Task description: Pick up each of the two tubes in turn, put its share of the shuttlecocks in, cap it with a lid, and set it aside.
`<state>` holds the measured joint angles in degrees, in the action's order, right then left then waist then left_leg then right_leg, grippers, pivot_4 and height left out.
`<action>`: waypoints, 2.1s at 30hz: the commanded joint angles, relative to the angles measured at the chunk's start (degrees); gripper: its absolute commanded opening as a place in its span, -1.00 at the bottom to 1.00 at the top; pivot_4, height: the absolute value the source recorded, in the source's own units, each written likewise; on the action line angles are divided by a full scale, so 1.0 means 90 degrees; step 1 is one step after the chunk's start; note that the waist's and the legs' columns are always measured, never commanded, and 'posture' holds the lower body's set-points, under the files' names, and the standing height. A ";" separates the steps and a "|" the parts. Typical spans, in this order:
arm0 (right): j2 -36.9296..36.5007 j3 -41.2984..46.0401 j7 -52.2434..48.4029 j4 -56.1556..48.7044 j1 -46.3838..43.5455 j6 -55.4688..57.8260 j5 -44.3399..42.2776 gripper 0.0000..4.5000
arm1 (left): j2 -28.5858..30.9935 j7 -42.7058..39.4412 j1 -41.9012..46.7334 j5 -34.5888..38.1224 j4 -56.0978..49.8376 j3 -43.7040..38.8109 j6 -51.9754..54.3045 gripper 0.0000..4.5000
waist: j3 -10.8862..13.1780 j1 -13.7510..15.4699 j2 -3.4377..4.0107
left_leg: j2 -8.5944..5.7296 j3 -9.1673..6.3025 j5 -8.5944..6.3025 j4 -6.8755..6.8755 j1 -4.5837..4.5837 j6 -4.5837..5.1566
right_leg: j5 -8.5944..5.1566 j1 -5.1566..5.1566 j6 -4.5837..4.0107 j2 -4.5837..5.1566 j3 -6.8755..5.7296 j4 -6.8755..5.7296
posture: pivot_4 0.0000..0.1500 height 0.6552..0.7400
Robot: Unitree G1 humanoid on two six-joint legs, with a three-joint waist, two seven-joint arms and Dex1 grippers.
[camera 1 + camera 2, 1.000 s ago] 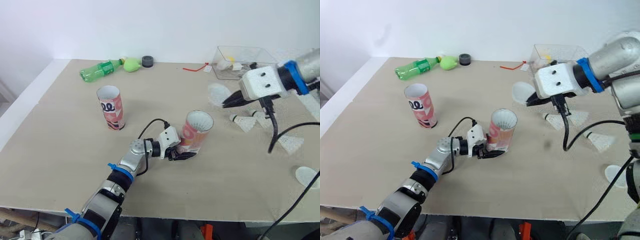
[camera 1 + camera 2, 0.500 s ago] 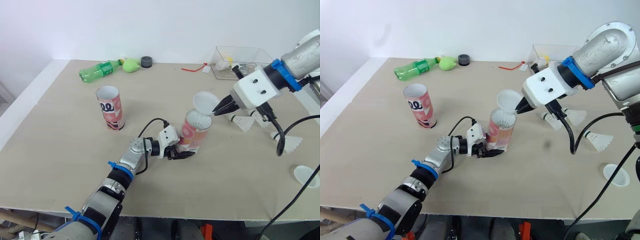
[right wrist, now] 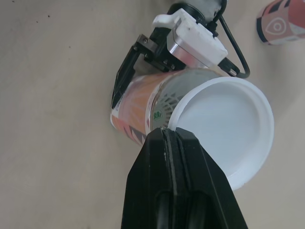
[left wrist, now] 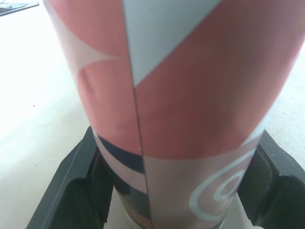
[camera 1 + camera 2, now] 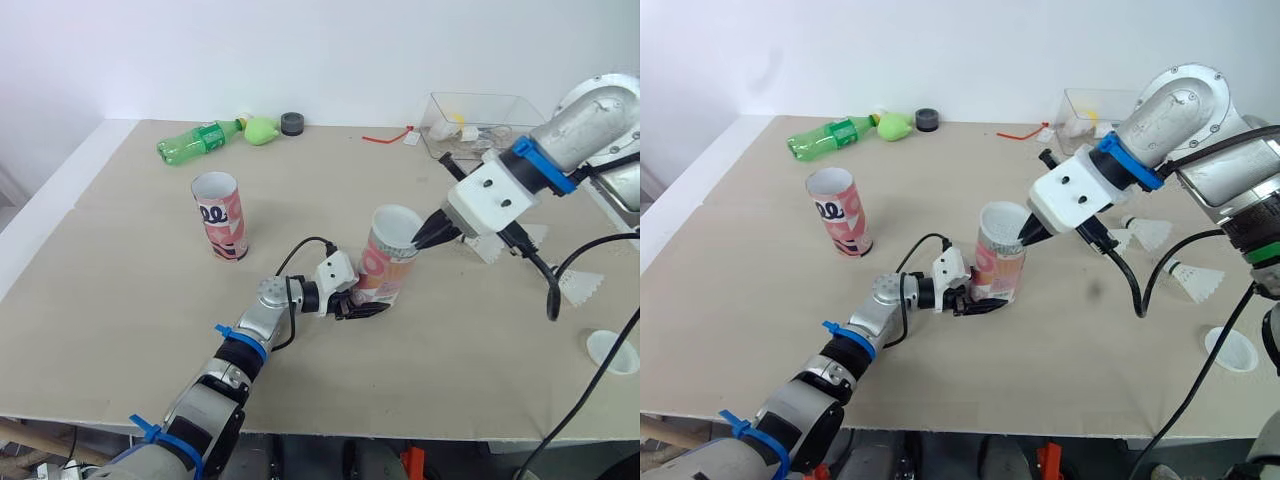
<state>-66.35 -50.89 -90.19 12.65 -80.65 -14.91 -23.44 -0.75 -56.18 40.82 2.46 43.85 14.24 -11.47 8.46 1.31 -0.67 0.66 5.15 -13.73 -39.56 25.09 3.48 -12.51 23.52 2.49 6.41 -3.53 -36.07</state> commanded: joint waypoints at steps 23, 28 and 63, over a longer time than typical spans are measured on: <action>-0.0234 -0.0242 -0.0257 -0.0214 -0.0325 -0.0007 -0.0276 -0.98 | 0.0091 0.0146 -0.0189 -0.0285 0.0414 0.0207 0.0222 0.33 | 0.0000 0.0000 0.0000 | 0.0000 0.0000 0.0001 0.0000 -0.0002 0.0000 | 0.0002 0.0002 0.0000 0.0002 0.0001 0.0000 | 1.00 1.00; -0.0152 -0.0364 -0.0257 -0.0075 -0.0372 -0.0104 -0.0169 -0.98 | 0.0091 0.0164 -0.0196 -0.0270 0.0394 0.0197 0.0240 0.33 | 0.0000 0.0000 0.0000 | 0.0000 0.0000 0.0001 -0.0001 -0.0002 0.0000 | 0.0003 0.0002 0.0000 0.0002 0.0001 0.0000 | 1.00 1.00; -0.0184 -0.0470 -0.0257 0.0005 -0.0438 0.0118 -0.0348 -0.66 | 0.0102 0.0153 -0.0324 -0.0229 0.0208 0.0234 0.0372 0.33 | -0.0001 -0.0002 0.0001 | 0.0001 0.0002 0.0002 -0.0001 -0.0002 0.0000 | 0.0006 0.0004 -0.0003 0.0006 0.0002 0.0000 | 1.00 1.00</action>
<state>-67.22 -56.31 -90.35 13.59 -83.54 -14.66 -25.52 -0.86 -54.58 40.13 2.46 43.01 14.63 -11.08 8.45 1.29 -0.66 0.67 5.17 -13.72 -39.57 25.06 3.48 -12.47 23.55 2.45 6.46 -3.53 -36.07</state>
